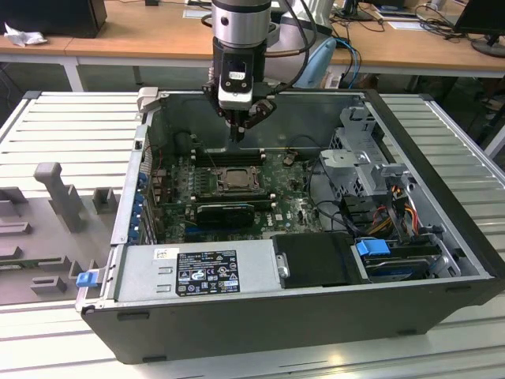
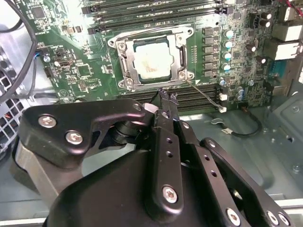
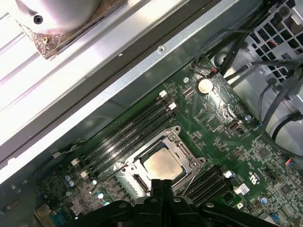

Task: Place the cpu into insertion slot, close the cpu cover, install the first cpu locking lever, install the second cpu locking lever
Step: 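Install the first cpu locking lever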

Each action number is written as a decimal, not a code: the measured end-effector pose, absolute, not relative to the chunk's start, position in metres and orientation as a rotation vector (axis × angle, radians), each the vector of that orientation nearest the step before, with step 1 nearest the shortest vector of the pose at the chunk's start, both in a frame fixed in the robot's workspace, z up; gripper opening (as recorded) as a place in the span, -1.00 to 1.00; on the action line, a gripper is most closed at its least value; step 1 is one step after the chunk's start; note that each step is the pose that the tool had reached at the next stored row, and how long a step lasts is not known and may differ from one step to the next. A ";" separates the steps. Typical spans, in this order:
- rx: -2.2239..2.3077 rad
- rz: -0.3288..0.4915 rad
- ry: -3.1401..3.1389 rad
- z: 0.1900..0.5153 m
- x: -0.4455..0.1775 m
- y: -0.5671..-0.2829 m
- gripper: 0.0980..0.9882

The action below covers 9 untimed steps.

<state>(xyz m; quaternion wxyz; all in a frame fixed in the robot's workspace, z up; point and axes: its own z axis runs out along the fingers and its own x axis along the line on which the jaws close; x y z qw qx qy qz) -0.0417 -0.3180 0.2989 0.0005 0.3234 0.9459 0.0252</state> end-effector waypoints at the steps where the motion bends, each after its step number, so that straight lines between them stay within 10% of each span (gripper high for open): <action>1: 0.996 0.079 2.978 0.299 -0.042 -0.318 -0.98; 9: 0.888 0.079 3.014 0.299 -0.042 -0.318 -0.98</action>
